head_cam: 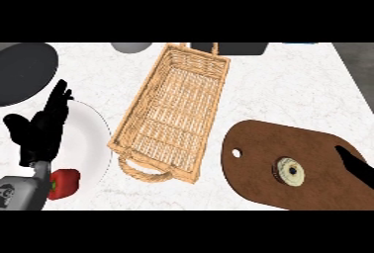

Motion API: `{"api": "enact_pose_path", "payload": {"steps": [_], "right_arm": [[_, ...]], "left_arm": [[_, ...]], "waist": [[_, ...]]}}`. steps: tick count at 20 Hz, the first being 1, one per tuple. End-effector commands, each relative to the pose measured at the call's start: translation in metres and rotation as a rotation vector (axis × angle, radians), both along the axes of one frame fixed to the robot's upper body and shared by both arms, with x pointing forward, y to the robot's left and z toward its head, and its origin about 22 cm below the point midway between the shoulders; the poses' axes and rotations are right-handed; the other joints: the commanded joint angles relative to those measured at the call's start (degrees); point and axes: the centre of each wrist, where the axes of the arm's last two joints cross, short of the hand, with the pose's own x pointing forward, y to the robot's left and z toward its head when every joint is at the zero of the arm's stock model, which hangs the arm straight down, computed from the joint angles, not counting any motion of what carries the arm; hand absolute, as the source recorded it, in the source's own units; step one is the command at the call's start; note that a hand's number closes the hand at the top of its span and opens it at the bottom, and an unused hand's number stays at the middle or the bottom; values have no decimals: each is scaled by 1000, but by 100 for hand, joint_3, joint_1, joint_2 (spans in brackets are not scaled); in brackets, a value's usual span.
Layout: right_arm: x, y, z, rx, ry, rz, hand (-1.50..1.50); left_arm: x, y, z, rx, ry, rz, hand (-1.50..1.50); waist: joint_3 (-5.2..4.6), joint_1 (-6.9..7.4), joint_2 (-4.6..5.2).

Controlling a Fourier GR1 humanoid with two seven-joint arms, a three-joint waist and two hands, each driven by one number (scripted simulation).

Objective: Pick the cupcake from the cutting board and place it in the basket

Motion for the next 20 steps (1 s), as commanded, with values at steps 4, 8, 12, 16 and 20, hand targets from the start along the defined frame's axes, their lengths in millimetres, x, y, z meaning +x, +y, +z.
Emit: {"api": "enact_pose_path", "payload": {"steps": [4, 8, 12, 16, 20], "right_arm": [[-36, 0, 5, 69, 567, 91, -150], [-37, 19, 56, 117, 706, 167, -150], [-51, 53, 109, 162, 771, 191, -150], [-54, 69, 145, 203, 746, 180, -150], [-56, 77, 135, 209, 637, 138, -150]], "left_arm": [[5, 5, 10, 5, -9, 10, 0], [-3, 13, 1, 13, -1, 7, 0], [2, 12, 3, 2, 2, -4, 0], [7, -17, -4, 8, -9, -12, 0], [2, 7, 12, -13, 12, -24, 0]], "waist": [[-25, -18, 19], [-14, 53, -24], [21, -2, -8], [49, 79, 19], [60, 124, 12]]}}
